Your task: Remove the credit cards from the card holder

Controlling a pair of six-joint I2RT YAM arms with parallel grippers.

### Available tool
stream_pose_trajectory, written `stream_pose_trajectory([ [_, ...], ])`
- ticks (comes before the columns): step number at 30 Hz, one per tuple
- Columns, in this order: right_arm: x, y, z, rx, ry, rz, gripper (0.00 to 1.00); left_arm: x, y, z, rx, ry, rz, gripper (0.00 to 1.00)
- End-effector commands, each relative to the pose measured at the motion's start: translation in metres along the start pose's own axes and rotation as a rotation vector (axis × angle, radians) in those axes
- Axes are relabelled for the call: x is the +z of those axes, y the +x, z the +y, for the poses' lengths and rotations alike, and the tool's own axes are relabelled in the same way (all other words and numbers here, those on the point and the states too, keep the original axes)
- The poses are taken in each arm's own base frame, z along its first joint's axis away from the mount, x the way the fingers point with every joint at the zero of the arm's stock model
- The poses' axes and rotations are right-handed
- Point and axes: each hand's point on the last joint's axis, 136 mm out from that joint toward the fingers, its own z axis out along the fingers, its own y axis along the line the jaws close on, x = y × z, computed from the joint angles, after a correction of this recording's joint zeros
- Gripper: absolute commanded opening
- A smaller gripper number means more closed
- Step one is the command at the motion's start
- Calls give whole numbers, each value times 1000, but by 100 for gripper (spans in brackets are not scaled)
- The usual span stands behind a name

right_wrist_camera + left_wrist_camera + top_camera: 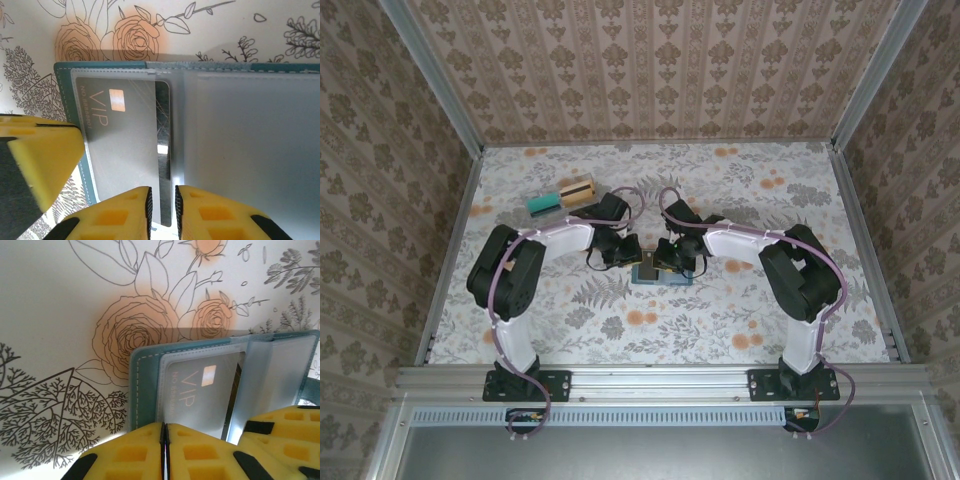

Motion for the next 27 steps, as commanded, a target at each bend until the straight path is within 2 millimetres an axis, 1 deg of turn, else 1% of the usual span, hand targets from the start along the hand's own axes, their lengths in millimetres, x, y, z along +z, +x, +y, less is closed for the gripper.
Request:
stream_pose_trajectory([
  [1,5,4,-8,23,1,23,23,3,5,1,-21,-11,38,12],
  [7,7,4,-13,32,7,27,22,5,6,4,-23,-23,57,11],
  [17,12,4,-9,55,-53,54,20,7,14,18,-32,-56,74,10],
  [24,14,5,-11,57,-51,64,20,11,18,25,-42,-64,91,10],
  [27,18,9,-12,66,-50,91,20,12,18,26,-40,-60,97,8],
])
